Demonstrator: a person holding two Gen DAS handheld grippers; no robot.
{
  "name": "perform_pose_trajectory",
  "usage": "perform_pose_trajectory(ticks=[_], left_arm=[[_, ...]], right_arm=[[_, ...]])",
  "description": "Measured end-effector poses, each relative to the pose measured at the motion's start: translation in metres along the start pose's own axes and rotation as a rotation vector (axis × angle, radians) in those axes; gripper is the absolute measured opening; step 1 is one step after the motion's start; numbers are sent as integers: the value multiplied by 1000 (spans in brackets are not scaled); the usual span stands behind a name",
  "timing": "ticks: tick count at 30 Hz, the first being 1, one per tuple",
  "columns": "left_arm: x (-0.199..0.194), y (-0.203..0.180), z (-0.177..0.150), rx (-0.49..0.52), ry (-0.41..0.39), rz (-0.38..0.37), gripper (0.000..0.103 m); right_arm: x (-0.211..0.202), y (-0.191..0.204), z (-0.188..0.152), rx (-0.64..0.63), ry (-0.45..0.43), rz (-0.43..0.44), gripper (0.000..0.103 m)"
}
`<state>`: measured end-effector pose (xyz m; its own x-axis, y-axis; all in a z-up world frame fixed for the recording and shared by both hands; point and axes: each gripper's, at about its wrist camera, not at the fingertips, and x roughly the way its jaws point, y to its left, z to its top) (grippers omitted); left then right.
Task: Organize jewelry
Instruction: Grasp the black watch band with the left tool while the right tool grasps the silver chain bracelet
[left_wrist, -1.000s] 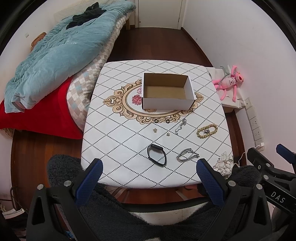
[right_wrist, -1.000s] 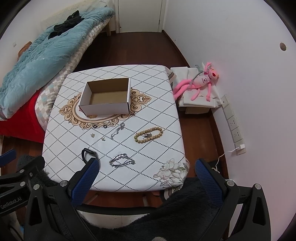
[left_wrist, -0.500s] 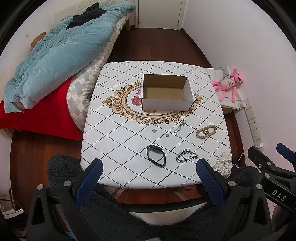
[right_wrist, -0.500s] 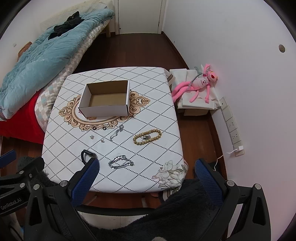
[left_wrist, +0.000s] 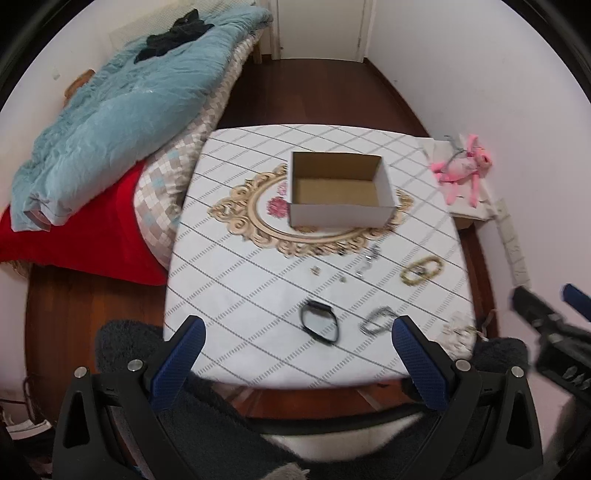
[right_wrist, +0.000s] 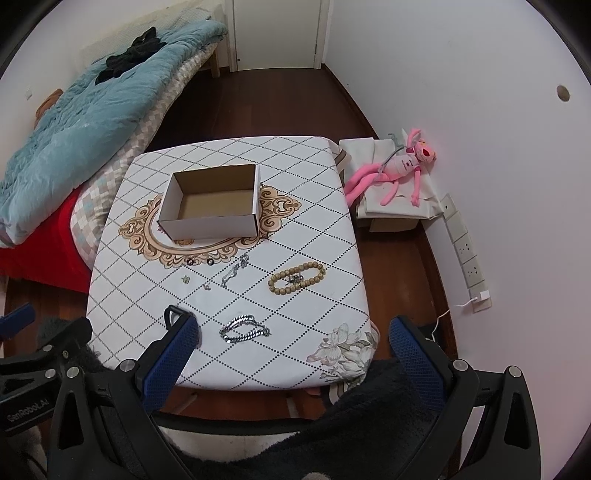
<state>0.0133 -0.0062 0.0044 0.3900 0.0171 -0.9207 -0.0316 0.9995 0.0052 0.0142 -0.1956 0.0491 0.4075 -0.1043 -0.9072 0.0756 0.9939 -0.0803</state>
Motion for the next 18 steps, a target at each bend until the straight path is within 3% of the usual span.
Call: perform_pose_trajectory(ticks=[5, 10, 12, 14, 18], left_arm=[[45, 4, 12, 15, -2, 78, 103], [95, 7, 6, 28, 59, 100, 102], [113, 10, 0, 27, 100, 97, 95], [134, 12, -11, 20, 163, 82, 80], [161, 13, -27, -12, 244, 42, 78]], right_arm=[[33, -11, 14, 42, 19, -22, 103], [97, -12, 11, 50, 116, -34, 103], [127, -7, 2, 50, 174, -17, 95], [155, -4, -10, 56, 237, 9, 88], [196, 5, -34, 78, 319, 40, 85]])
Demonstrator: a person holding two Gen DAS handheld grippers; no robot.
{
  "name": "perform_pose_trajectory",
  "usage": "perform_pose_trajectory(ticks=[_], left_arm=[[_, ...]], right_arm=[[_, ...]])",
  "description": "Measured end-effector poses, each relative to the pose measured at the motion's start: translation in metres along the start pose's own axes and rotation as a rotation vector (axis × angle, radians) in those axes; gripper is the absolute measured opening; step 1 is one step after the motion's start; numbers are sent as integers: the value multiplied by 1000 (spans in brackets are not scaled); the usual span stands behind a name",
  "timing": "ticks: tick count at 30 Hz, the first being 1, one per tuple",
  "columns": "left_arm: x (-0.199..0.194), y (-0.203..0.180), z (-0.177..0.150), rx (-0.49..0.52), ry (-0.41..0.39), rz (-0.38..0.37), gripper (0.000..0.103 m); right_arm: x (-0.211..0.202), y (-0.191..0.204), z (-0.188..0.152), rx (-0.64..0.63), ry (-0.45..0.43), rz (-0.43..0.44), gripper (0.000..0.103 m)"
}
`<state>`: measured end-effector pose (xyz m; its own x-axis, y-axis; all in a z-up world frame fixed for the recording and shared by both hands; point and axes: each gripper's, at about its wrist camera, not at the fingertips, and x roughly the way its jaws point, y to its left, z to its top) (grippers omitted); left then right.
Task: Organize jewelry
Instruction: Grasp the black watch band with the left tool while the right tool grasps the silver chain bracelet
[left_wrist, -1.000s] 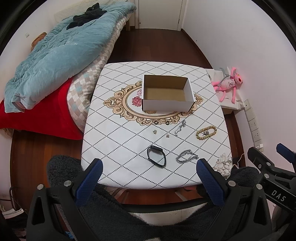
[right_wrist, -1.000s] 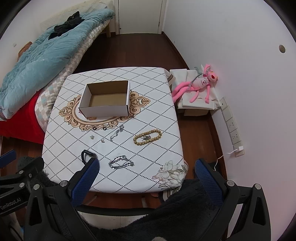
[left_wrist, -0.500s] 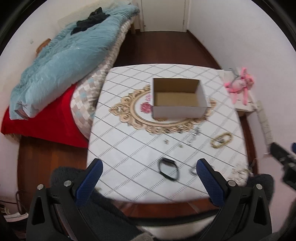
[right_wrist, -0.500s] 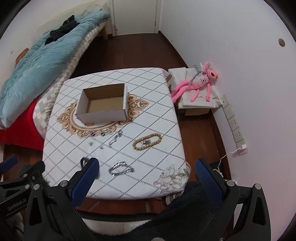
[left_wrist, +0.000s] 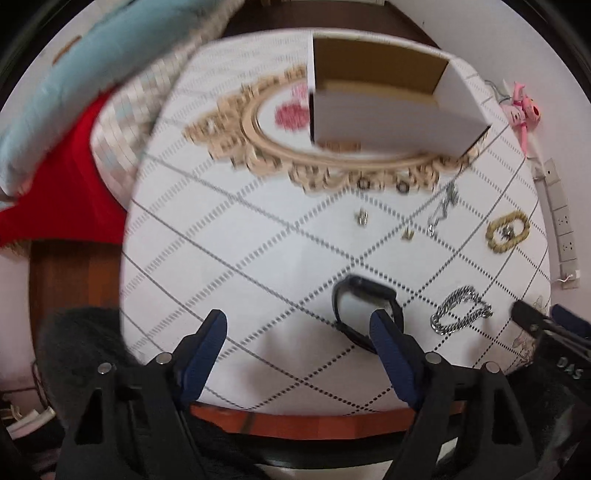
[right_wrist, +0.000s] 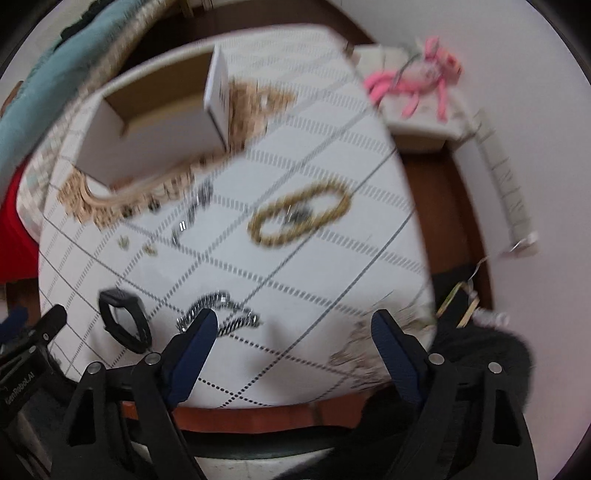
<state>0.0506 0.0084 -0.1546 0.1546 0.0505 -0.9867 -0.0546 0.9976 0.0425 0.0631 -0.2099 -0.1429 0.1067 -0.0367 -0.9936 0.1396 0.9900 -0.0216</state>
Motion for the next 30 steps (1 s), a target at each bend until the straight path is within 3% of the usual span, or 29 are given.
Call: perform_pose_trajectory(ticks=[4, 9, 12, 14, 16, 18, 19, 21, 25, 30], left_arm=[[22, -6, -3, -20, 47, -46, 77], [37, -8, -3, -44, 76, -83, 69], [43, -10, -1, -37, 77, -80, 49], [49, -11, -1, -23, 86, -82, 20], [51, -12, -3, -12, 79, -81, 14], [50, -13, -5, 15, 55, -72, 6], [50, -13, -7, 20, 50, -71, 5], [50, -12, -10, 27, 39, -68, 4], [46, -12, -11, 32, 25, -65, 2], [30, -15, -2, 39, -14, -80, 2]], right_arm=[[29, 6, -7, 32, 41, 25, 80], [46, 10, -12, 54, 62, 36, 71], [54, 12, -12, 61, 76, 43, 63], [53, 13, -12, 65, 64, 42, 60], [53, 15, -13, 70, 51, 43, 58], [50, 16, -13, 76, 31, 37, 41], [49, 18, -13, 77, 27, 26, 36], [46, 21, -14, 74, 11, 23, 10], [45, 20, -13, 74, -6, 53, 9], [30, 17, -15, 107, -40, 156, 8]])
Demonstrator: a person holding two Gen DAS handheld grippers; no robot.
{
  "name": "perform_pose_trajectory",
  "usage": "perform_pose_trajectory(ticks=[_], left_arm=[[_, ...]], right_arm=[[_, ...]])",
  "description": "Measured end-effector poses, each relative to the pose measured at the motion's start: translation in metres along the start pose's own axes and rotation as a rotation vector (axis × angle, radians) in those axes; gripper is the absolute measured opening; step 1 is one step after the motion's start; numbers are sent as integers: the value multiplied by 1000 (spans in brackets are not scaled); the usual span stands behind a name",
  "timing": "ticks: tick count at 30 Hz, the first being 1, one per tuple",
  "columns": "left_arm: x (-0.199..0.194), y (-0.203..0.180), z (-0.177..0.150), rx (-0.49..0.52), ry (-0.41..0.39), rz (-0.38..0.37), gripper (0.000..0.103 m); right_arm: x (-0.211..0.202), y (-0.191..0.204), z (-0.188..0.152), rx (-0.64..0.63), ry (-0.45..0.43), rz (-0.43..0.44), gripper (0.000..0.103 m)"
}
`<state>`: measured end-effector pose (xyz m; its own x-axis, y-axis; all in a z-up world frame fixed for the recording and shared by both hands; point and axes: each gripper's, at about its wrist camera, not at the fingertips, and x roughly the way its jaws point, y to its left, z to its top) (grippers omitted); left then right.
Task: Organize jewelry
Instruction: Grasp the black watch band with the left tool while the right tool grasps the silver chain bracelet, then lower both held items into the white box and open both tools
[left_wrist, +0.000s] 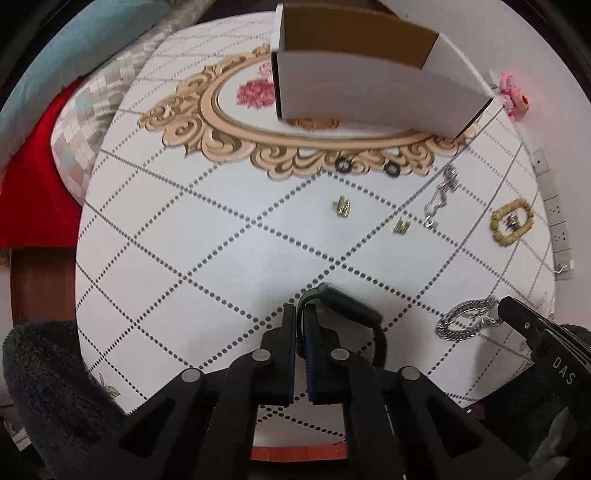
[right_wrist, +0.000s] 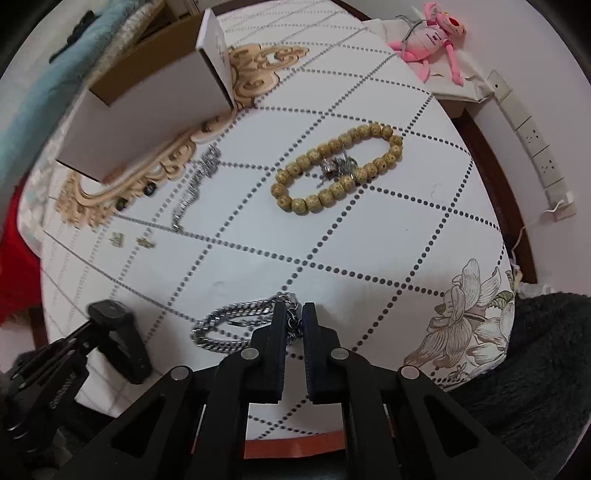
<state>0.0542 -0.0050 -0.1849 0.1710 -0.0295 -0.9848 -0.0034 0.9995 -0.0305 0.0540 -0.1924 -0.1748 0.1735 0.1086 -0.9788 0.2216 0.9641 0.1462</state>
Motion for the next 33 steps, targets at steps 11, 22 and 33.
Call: perform_pose_trajectory(ticks=[11, 22, 33], left_arm=[[-42, 17, 21, -28, -68, -59, 2], [-91, 7, 101, -34, -235, -145, 2], [-66, 10, 200, -17, -211, -154, 3]], right_arm=[[-56, 11, 27, -35, -97, 138, 8], [-117, 45, 96, -151, -225, 216, 8], [-94, 96, 193, -251, -216, 181, 8]])
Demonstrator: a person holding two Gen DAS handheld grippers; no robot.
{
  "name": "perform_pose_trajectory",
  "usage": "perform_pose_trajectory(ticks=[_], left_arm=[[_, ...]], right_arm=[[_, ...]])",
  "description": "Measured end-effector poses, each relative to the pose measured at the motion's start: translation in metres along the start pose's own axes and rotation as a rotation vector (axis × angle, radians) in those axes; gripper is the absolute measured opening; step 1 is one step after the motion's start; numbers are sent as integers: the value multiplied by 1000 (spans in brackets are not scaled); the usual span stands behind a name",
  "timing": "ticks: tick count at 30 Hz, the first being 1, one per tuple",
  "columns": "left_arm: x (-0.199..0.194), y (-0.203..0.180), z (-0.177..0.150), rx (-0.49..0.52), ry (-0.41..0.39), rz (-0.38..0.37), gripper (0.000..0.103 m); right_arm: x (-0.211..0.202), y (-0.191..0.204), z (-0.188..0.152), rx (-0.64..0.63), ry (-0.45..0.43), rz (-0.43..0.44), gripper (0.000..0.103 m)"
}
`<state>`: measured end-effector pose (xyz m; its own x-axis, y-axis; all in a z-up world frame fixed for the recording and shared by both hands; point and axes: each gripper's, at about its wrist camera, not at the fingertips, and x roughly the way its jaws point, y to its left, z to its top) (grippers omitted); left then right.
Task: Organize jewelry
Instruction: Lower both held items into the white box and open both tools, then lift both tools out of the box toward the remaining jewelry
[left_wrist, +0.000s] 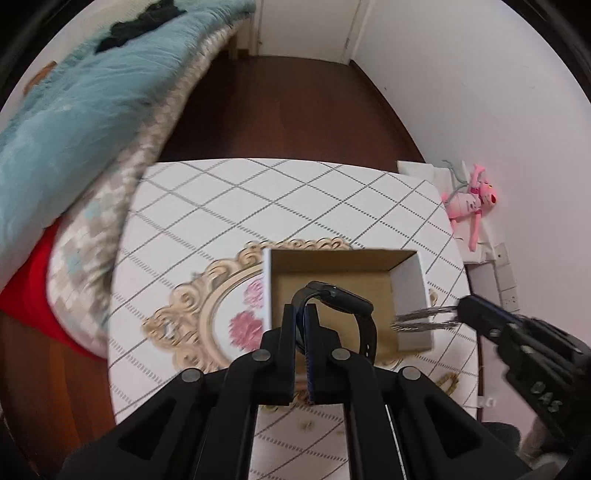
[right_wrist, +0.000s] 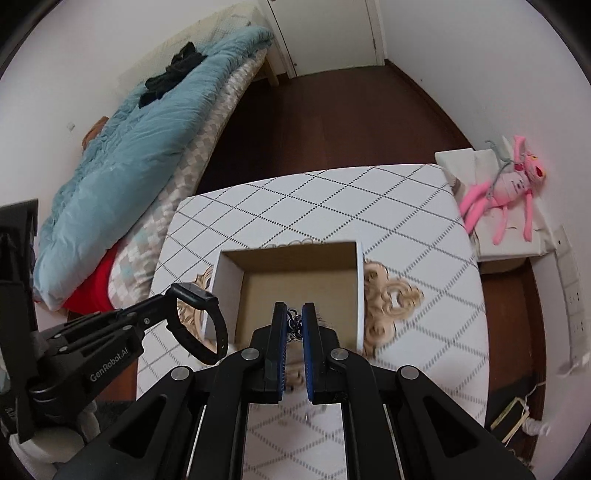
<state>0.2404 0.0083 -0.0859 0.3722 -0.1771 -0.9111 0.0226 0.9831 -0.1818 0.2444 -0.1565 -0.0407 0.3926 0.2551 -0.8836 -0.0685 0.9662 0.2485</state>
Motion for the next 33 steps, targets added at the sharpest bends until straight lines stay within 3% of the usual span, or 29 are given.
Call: perform_pose_trajectory(ticks=[5, 7, 9, 10, 11, 13, 15, 16, 17, 18, 20, 24, 33], left_arm=[[35, -2, 22, 1, 88, 1, 7], [45, -1, 27, 4, 103, 37, 8], [48, 1, 28, 0, 101, 54, 16], [47, 3, 28, -3, 95, 70, 36], [46, 5, 28, -8, 83, 82, 65], [40, 10, 26, -24, 42, 99, 83], [39, 13, 24, -21, 30, 130, 84], [39, 14, 21, -15, 25, 149, 91], [39, 15, 17, -8, 16, 164, 101], [39, 15, 14, -2, 3, 176, 103], [39, 14, 3, 20, -27, 203, 103], [43, 12, -12, 40, -31, 230, 103], [27, 11, -34, 23, -62, 237, 103]], right_arm=[[40, -6, 24, -8, 80, 6, 9], [58, -10, 28, -6, 129, 5, 10], [68, -14, 29, -8, 156, -7, 10], [70, -17, 27, -6, 163, -29, 13], [71, -20, 27, -4, 162, -34, 21], [67, -26, 24, -9, 147, -72, 37], [63, -29, 20, -23, 127, -118, 51], [61, -30, 17, -37, 122, -157, 58], [61, -31, 14, -44, 119, -181, 71], [60, -31, 9, -53, 114, -221, 87], [61, -31, 2, -84, 108, -288, 98], [68, -32, -15, -92, 113, -324, 103], [60, -23, -29, -81, 55, -346, 103]])
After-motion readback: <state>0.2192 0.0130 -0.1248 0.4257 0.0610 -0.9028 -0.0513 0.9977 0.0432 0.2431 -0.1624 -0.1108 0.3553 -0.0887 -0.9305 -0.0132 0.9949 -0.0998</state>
